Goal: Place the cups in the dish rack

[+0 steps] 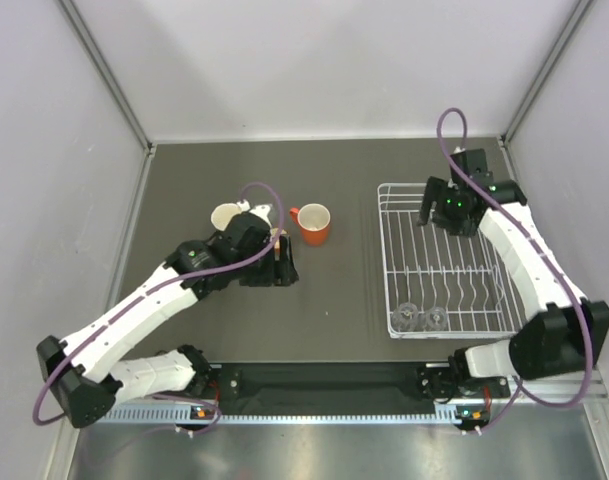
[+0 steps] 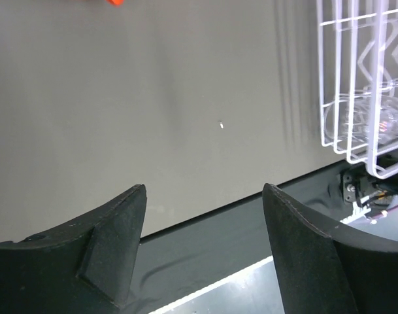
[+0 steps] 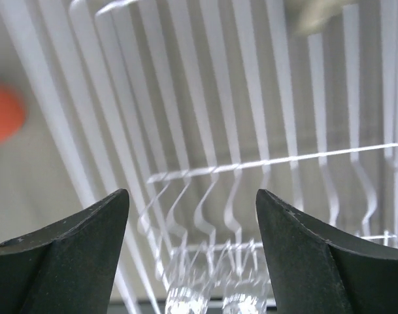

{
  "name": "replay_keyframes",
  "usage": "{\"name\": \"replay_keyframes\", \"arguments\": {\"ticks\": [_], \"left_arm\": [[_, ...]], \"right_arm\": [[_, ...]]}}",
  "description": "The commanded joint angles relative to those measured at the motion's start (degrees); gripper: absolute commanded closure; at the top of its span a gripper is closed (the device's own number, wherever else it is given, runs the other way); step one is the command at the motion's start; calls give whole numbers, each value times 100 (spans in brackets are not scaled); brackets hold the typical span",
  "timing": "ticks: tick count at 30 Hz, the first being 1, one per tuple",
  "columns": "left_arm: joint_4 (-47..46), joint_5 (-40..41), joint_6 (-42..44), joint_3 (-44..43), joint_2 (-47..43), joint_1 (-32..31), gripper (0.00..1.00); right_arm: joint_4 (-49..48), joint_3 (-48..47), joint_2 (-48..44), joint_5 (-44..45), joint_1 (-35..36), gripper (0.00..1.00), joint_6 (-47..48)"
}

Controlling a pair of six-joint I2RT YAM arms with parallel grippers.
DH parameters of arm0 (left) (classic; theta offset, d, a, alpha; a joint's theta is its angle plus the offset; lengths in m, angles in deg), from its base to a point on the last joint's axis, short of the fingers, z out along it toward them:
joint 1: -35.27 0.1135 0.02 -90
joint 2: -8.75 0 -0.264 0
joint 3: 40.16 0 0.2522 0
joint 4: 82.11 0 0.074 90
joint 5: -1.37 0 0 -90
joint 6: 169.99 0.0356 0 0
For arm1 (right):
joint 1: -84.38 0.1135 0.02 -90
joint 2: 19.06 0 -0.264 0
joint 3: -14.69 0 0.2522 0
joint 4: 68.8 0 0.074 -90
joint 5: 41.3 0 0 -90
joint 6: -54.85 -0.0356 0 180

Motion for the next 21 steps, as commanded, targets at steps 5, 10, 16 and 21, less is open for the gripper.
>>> {"name": "replay_keyframes", "arguments": {"ticks": [5, 10, 16, 21], "left_arm": [[-539, 432, -259, -227, 869, 24, 29], [-1094, 853, 39, -480, 1440, 41, 41], [-1005, 1680, 460, -1246, 2443, 68, 51], [-1322, 1593, 971, -1492, 2944, 191, 57]], "right_arm": [[935, 380, -1518, -1038, 858, 21, 256], [1497, 566, -2320, -1374, 910, 21, 537], [2017, 434, -2988, -1522, 928, 19, 591], [2061, 408, -3313, -1822, 919, 19, 380]]}}
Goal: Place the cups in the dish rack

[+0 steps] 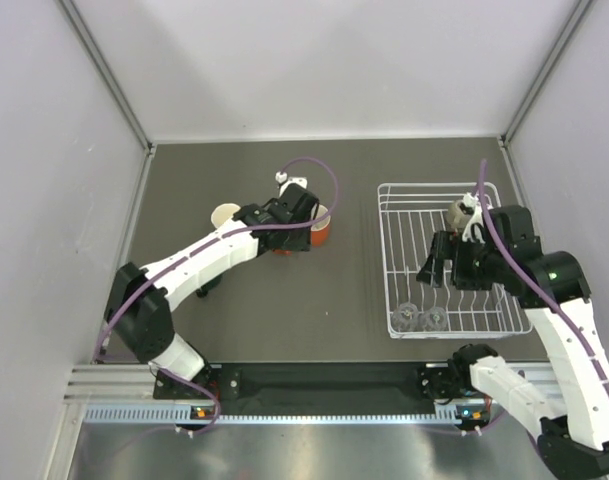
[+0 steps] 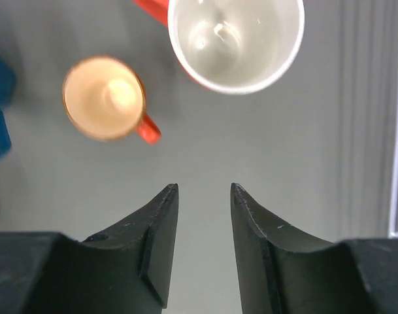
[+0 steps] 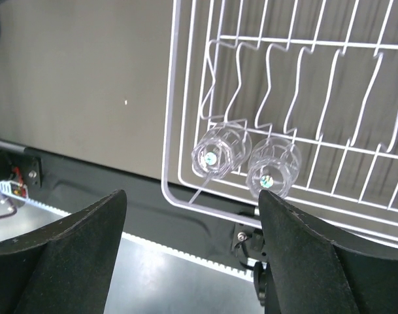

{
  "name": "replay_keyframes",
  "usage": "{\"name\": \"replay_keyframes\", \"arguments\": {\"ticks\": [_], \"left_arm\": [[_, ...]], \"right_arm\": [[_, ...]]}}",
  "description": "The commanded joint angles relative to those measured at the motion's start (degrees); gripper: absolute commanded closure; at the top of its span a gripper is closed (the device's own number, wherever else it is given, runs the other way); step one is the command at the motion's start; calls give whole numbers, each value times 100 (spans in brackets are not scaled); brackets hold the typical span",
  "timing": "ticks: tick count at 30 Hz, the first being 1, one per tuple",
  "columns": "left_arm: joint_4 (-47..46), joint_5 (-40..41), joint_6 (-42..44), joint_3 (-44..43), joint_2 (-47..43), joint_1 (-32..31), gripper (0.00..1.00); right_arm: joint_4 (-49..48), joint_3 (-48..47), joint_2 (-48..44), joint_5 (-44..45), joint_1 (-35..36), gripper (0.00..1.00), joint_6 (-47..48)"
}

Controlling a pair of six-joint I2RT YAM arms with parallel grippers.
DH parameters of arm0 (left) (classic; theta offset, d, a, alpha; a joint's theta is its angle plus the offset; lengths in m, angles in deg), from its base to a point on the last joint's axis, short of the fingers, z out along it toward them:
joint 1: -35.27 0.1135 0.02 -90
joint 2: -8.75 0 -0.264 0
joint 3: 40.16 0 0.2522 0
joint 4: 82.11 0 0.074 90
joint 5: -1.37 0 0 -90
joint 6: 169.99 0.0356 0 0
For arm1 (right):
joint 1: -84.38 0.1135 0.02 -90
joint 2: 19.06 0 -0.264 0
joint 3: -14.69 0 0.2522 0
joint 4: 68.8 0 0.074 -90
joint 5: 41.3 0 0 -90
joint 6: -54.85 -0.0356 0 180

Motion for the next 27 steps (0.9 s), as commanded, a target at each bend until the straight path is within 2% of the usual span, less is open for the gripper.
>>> {"name": "replay_keyframes", "arguments": {"ticks": [1, 7, 13, 27], "left_arm": [[-380, 253, 497, -376, 234, 105, 57], [-511, 324, 760, -368, 481, 299, 57], [-828, 43, 1130, -69, 595, 562, 56], [-1092, 69, 1279, 336, 929, 694, 57]], "right_arm": [[129, -173, -219, -283, 47, 18, -114], [314, -209, -412, -169, 47, 18, -299], [463, -121, -501, -90, 47, 18, -475], [358, -42, -439, -37, 47, 17, -827]]}}
